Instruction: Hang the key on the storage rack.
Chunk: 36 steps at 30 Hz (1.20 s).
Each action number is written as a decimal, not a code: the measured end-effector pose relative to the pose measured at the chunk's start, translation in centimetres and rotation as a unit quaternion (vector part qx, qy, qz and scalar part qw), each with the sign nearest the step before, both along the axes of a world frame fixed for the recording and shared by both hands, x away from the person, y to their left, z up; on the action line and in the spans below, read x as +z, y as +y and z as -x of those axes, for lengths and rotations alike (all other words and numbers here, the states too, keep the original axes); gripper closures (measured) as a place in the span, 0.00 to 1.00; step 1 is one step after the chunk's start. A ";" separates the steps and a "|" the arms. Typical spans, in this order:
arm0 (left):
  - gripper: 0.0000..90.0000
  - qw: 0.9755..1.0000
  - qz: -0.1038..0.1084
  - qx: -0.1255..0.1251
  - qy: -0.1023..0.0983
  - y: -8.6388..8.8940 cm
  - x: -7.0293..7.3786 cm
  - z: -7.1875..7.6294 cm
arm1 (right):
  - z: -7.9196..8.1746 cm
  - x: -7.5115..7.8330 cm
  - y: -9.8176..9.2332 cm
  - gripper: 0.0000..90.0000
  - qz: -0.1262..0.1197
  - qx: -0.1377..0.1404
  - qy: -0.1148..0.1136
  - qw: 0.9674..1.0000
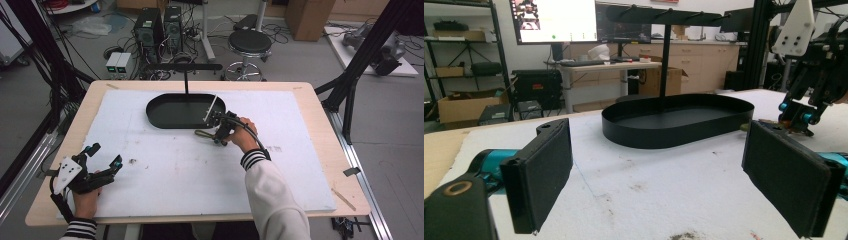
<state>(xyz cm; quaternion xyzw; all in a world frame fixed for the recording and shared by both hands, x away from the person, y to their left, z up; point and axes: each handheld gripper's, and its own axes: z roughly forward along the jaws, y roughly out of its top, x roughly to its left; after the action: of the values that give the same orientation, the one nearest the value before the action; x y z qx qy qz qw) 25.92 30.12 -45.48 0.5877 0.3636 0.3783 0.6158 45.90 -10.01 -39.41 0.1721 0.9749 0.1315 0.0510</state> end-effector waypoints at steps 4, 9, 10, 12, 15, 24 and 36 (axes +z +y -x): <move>0.15 1.000 0.000 0.000 0.000 0.0 0.0 0.0 | 0.0 0.9 -0.7 0.81 -0.039 -0.020 -0.005 0.999; 0.15 1.000 0.000 0.000 0.000 0.0 0.0 0.0 | -0.2 2.1 -2.0 0.81 -0.105 -0.064 -0.008 0.992; 0.15 1.000 -0.001 0.000 0.000 0.0 0.0 0.0 | -0.2 2.4 -2.1 0.81 -0.113 -0.069 -0.006 0.991; 0.15 1.000 0.000 0.000 0.001 0.0 0.0 0.0 | -0.2 3.0 -2.7 0.82 -0.139 -0.073 -0.016 0.987; 0.15 1.000 -0.001 0.000 -0.001 0.0 0.0 0.0 | -0.1 3.3 -3.2 0.82 -0.164 -0.080 -0.031 0.983; 0.15 1.000 -0.002 0.000 -0.001 0.0 0.0 0.0 | 0.1 4.8 -5.2 0.82 -0.253 -0.115 -0.066 0.958; 0.15 1.000 -0.001 0.000 -0.001 0.0 0.0 0.0 | 0.5 6.6 -6.7 0.82 -0.320 -0.155 -0.146 0.923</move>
<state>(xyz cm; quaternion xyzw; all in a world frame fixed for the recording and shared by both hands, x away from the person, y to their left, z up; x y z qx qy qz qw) 25.94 30.12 -45.48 0.5880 0.3629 0.3794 0.6153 45.36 -16.70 -32.84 0.3075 0.8236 0.4507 0.1547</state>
